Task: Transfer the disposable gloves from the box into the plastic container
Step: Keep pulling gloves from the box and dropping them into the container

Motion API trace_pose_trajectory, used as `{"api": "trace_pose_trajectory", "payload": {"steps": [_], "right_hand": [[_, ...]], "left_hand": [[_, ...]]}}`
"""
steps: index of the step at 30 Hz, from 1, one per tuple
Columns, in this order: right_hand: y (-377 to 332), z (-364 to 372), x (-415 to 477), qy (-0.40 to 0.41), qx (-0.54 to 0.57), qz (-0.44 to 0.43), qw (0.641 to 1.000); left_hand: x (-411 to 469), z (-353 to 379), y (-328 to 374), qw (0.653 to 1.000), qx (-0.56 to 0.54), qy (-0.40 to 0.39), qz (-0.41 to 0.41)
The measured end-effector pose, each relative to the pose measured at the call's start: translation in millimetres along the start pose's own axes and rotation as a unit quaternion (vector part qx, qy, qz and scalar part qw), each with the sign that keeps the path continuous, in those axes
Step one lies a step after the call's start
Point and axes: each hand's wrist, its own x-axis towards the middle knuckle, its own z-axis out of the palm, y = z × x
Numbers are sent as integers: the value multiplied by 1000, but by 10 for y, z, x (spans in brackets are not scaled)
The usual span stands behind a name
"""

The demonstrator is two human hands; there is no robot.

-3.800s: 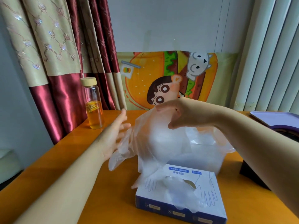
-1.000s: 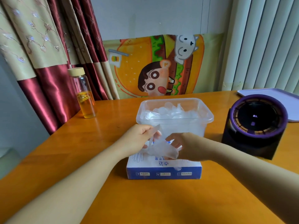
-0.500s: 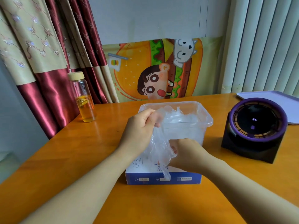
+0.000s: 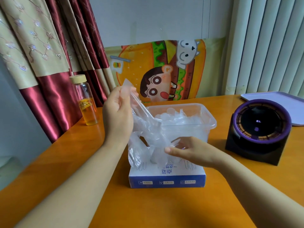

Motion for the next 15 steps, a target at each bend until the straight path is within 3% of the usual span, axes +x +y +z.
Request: {"api": "trace_pose_trajectory", "payload": {"steps": [6, 12, 15], "right_hand": [[-523, -421, -58, 176, 81, -128, 973], [-661, -307, 89, 207, -68, -179, 960], [-661, -415, 173, 288, -33, -161, 944]], "left_hand": [[297, 46, 154, 1000, 17, -19, -14], [657, 171, 257, 996, 38, 10, -75], [780, 194, 235, 992, 8, 12, -122]]}}
